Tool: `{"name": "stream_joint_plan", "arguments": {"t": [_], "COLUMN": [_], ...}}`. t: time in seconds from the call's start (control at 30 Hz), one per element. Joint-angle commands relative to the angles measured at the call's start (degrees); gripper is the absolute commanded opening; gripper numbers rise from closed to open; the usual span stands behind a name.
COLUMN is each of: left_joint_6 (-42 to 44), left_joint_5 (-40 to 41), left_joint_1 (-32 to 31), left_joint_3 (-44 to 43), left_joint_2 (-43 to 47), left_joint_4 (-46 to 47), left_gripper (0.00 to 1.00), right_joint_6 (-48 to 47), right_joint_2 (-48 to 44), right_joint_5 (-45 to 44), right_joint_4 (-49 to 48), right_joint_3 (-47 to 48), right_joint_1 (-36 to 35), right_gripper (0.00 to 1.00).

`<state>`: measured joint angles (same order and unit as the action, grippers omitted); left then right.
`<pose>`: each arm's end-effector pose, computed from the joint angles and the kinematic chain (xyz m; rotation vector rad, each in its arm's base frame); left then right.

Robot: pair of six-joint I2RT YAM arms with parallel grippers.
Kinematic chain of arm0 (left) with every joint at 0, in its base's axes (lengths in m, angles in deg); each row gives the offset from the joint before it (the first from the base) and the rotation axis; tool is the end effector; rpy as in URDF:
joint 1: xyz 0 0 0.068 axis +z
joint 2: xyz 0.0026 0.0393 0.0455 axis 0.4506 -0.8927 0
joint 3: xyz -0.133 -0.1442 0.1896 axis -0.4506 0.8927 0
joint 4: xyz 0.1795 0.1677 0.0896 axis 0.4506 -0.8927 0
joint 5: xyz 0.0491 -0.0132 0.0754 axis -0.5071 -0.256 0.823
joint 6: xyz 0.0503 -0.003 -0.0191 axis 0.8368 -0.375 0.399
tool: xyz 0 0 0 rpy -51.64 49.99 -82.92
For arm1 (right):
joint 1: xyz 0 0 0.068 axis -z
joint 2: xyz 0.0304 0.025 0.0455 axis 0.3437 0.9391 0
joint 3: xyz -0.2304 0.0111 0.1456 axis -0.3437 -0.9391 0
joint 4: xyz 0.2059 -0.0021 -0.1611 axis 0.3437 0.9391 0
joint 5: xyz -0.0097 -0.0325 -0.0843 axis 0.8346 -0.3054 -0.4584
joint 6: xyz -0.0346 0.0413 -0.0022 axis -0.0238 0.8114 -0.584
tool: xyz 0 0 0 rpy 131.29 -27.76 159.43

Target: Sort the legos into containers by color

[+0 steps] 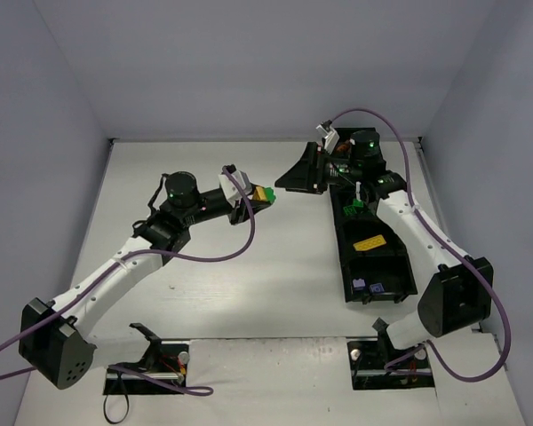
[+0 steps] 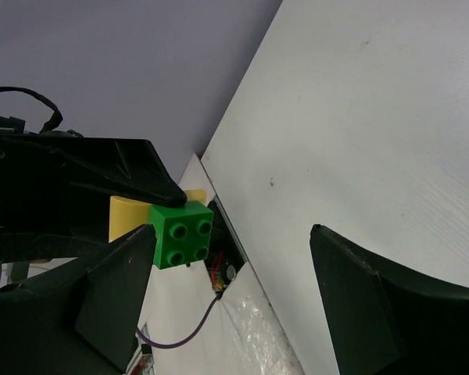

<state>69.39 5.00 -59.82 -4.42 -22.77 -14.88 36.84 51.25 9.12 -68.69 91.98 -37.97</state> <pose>0.2198 -0.1704 0.3727 1.0846 1.2004 -0.8569 0.3141 0.1331 0.3682 -0.5256 1.8330 1.5384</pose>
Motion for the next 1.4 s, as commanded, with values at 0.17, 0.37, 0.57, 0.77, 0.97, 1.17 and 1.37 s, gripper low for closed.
{"name": "stream_joint_plan", "arguments": {"t": [0.17,0.37,0.57,0.77,0.97,1.17,1.37], "left_joint_6": [0.5,-1.3,-2.4,-5.3,-5.3,-4.3,-4.7], "left_joint_5": [1.8,1.8,1.6,0.5,-0.5,1.1,0.0], "left_joint_1": [-1.2,-1.2,-1.2,-1.5,-2.6,-2.6,-2.7], "left_joint_3": [-0.4,-0.6,-0.8,-0.5,-0.3,1.6,1.6], "left_joint_2": [-0.2,-2.3,-3.5,-4.1,-4.6,-3.4,-3.5], "left_joint_4": [13.2,17.1,19.3,23.6,24.2,24.2,24.1], "left_gripper": [0.00,0.00,0.00,0.00,0.00,0.00,0.00], "right_joint_6": [0.5,1.1,1.6,1.8,2.1,2.0,2.2], "right_joint_2": [-2.5,-2.4,-2.6,-2.3,-2.3,-2.3,-2.0], "right_joint_5": [6.4,9.5,10.2,10.6,11.6,12.3,13.0], "right_joint_4": [-3.7,-5.2,-6.3,-6.8,-8.0,-8.1,-8.5], "right_joint_3": [0.9,0.9,1.1,1.2,2.1,2.5,3.3], "right_joint_1": [-1.0,-1.0,-1.0,-1.1,-1.0,-0.5,-0.4], "right_gripper": [0.72,0.69,0.67,0.60,0.56,0.56,0.49]}}
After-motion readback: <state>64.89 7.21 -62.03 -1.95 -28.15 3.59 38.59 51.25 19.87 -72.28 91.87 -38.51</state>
